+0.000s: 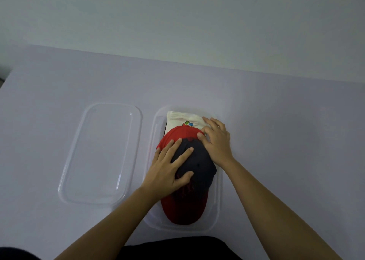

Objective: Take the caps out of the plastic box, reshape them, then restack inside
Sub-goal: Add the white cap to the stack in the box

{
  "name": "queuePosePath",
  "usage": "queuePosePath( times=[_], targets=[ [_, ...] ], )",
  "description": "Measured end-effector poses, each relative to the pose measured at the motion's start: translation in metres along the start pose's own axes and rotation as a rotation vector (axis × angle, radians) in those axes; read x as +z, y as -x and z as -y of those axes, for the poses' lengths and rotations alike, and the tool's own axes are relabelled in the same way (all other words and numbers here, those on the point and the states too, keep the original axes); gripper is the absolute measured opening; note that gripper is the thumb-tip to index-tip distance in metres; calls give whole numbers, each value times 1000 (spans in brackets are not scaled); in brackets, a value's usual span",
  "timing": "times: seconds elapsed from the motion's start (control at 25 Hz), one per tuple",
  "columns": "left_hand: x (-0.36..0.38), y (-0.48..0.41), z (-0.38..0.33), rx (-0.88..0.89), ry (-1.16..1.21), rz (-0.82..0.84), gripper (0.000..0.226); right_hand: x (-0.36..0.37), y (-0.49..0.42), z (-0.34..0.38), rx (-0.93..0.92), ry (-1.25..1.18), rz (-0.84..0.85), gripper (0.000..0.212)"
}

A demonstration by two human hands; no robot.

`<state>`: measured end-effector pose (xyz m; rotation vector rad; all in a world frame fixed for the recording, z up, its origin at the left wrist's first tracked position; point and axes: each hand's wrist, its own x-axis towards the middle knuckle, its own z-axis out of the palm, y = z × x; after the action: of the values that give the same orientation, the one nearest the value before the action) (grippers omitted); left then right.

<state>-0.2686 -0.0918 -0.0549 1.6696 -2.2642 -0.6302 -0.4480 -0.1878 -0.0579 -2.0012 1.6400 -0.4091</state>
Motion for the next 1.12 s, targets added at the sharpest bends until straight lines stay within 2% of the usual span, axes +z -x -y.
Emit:
queuePosePath(
  times=[0.24,0.36,0.4,0.56,0.72,0.84,1.0,1.12],
  targets=[
    [-2,-4,5,6,-23,47,61,4,0,-4,6,-19,-37,25],
    [-7,-5,-12,-65,-156,11,59,-7,-2,3,31,-59,13,42],
    [-6,-5,-21,-89,-181,-10,58,-11,-4,6,37,-5,56,47],
    [6,-4,-43,-127,-234,-26,59,-20,-19,17,32,255,168,47],
    [16,-9,-29,-96,-261,23,66,-18,-33,23,109,237,209,55],
    [25,-9,-27,-109,-249,46,66,-18,-33,24,102,235,237,54],
    [19,-9,-27,-124,-159,59,64,-19,-23,13,1,39,142,52],
    [-8,-1,-34,-104,79,-58,62,-14,9,8,-23,-134,-23,52]
  ],
)
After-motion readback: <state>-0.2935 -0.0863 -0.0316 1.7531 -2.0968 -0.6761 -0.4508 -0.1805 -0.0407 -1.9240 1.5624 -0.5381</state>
